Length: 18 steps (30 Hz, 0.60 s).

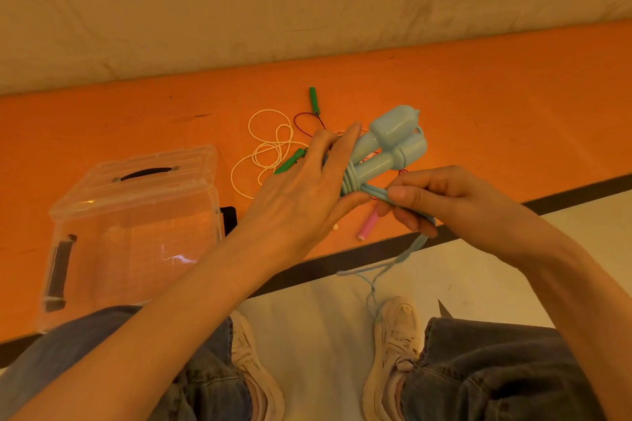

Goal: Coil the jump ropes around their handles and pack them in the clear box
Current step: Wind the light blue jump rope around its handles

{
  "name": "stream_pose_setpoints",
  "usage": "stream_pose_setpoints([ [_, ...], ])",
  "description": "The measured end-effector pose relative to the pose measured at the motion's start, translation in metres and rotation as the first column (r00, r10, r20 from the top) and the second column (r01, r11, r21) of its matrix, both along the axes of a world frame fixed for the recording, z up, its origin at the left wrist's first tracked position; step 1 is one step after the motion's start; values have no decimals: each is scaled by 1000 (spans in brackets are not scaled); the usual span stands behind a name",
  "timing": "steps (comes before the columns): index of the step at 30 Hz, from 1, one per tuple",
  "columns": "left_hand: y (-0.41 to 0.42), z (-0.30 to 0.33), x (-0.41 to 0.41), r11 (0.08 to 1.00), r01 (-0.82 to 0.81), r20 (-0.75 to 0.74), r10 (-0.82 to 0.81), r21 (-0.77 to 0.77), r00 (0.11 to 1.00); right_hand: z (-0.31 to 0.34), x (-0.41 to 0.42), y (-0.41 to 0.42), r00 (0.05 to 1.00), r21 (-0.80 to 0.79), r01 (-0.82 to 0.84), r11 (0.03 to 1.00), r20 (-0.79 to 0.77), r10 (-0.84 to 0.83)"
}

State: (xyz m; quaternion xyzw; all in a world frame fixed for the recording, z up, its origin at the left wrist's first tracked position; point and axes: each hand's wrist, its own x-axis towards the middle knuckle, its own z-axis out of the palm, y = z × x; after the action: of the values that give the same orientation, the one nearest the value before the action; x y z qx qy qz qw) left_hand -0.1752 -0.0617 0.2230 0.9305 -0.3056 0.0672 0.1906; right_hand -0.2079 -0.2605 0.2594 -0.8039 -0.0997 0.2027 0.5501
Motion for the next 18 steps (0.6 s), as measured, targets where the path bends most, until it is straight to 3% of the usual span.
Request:
stream_pose_setpoints([
  [10, -5, -4, -3, 994, -100, 144, 106, -49, 984, 0, -1, 7, 1000, 41, -7, 999, 11, 7],
  [18, -1, -7, 0, 980, -194, 281, 172, 51, 944, 9, -1, -25, 977, -100, 191, 976, 111, -180],
])
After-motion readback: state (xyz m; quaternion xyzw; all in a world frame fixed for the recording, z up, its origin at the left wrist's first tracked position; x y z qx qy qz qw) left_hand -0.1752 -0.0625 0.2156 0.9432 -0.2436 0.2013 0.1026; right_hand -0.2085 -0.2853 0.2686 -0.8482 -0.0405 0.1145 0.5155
